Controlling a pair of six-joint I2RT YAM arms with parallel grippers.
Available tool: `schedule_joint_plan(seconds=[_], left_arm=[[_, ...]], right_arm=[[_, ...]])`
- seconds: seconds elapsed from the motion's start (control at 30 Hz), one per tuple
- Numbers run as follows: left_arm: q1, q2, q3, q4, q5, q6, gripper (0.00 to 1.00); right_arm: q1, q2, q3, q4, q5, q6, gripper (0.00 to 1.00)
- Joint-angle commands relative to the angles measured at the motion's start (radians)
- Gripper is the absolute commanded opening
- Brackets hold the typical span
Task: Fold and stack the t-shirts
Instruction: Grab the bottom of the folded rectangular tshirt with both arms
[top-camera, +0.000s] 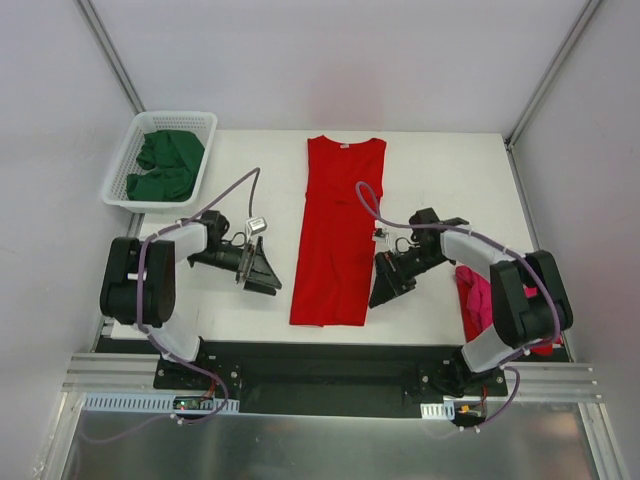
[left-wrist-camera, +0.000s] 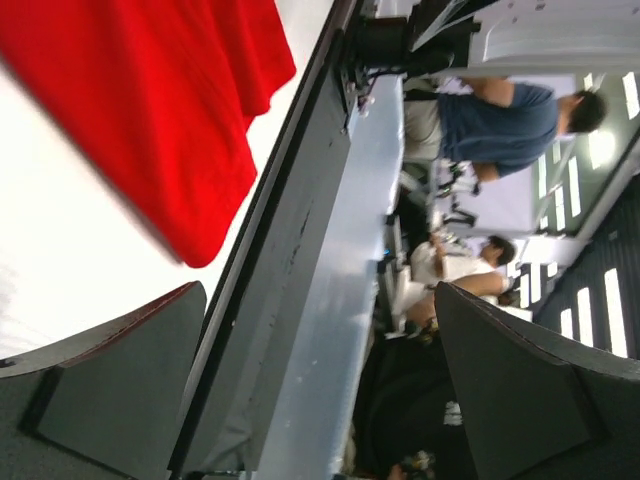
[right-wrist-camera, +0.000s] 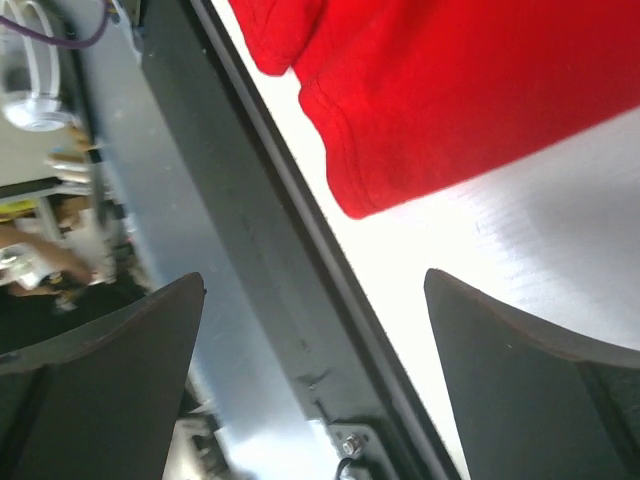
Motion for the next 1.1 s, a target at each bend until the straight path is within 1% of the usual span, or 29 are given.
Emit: schedule_joint_plan(seconds=[0.0,0.03,0.07,0.23,0.3,0.33,0.37,0.4,0.43,0.47,0.5,0.53,0.57,0.6,0.63,0.67,0.7,0.73,0.77,0.83,0.87,0.9,0.97,1.0,1.07], left_arm=[[-0.077,-0.231,-0.132,0.31,-0.047,-0.287,0.99],[-0.092,-0.28,-0.199,0.419,-0.123,-0.307,0.99],[-0.106,-0.342,-0.209,0.435,-0.151,-0.34,0.99],[-0.108,-0.315,-0.157,0.435,-0.15,-0.365,0.99],[-0.105,-0.325,-0.114,0.41,-0.153,-0.351,0.99],[-0.1,-0.332,-0.038,0.391,-0.159,-0.338,0.99],[-0.099,-0.357,0.01,0.324,-0.22,-0.319,0.99],[-0.094,-0.375,0.059,0.305,-0.272,-0.261,0.99],[-0.084,-0.394,0.137,0.3,-0.335,-0.246,0.99],[-0.052,-0.424,0.176,0.293,-0.445,-0.226,0.99],[-0.022,-0.43,0.214,0.29,-0.502,-0.201,1.0],[0.004,-0.434,0.277,0.29,-0.554,-0.192,0.99],[0.037,-0.438,0.3,0.294,-0.618,-0.18,0.99],[0.044,-0.444,0.313,0.331,-0.782,-0.146,0.99],[0.05,-0.455,0.292,0.371,-0.85,-0.134,0.99],[0.062,-0.475,0.266,0.412,-0.911,-0.124,0.99],[0.067,-0.478,0.202,0.497,-0.983,-0.124,0.99],[0.067,-0.481,0.164,0.535,-1.019,-0.13,0.99],[0.067,-0.489,0.128,0.576,-1.041,-0.13,0.99],[0.067,-0.506,0.04,0.651,-1.082,-0.129,0.99],[0.067,-0.539,0.008,0.682,-1.091,-0.132,0.99],[0.067,-0.552,-0.039,0.704,-1.101,-0.13,0.99],[0.067,-0.582,-0.083,0.765,-1.145,-0.144,0.99],[0.067,-0.591,-0.133,0.8,-1.151,-0.144,0.99],[0.067,-0.605,-0.179,0.9,-1.148,-0.126,0.99]], right_arm=[[0.034,-0.14,-0.067,0.185,0.046,0.092,0.96],[0.034,-0.152,-0.075,0.184,0.055,0.088,0.96],[0.033,-0.168,-0.081,0.187,0.058,0.092,0.96],[0.034,-0.154,-0.068,0.172,0.052,0.08,0.96],[0.036,-0.169,-0.037,0.144,0.063,0.066,0.96],[0.033,-0.183,-0.014,0.131,0.098,0.057,0.96],[0.03,-0.207,0.003,0.126,0.132,0.051,0.96],[0.028,-0.261,0.038,0.123,0.175,0.031,0.96],[0.026,-0.298,0.052,0.127,0.309,0.017,0.96],[0.016,-0.329,0.064,0.138,0.387,0.002,0.96],[0.005,-0.361,0.086,0.143,0.464,-0.035,0.96],[-0.013,-0.369,0.128,0.147,0.605,-0.044,0.96],[-0.061,-0.373,0.147,0.161,0.677,-0.047,0.96],[-0.091,-0.379,0.155,0.21,0.769,-0.067,0.96],[-0.122,-0.392,0.166,0.236,0.796,-0.075,0.96],[-0.188,-0.398,0.161,0.311,0.822,-0.075,0.96],[-0.22,-0.401,0.155,0.342,0.831,-0.069,0.96],[-0.254,-0.402,0.14,0.366,0.822,-0.04,0.96],[-0.307,-0.407,0.129,0.415,0.821,-0.021,0.96],[-0.348,-0.424,0.117,0.439,0.806,0.034,0.96],[-0.381,-0.436,0.095,0.468,0.793,0.051,0.96],[-0.395,-0.453,0.081,0.485,0.783,0.068,0.96],[-0.414,-0.488,0.045,0.526,0.789,0.091,0.96],[-0.417,-0.499,0.031,0.543,0.793,0.091,0.96],[-0.418,-0.508,-0.02,0.604,0.805,0.074,0.96]])
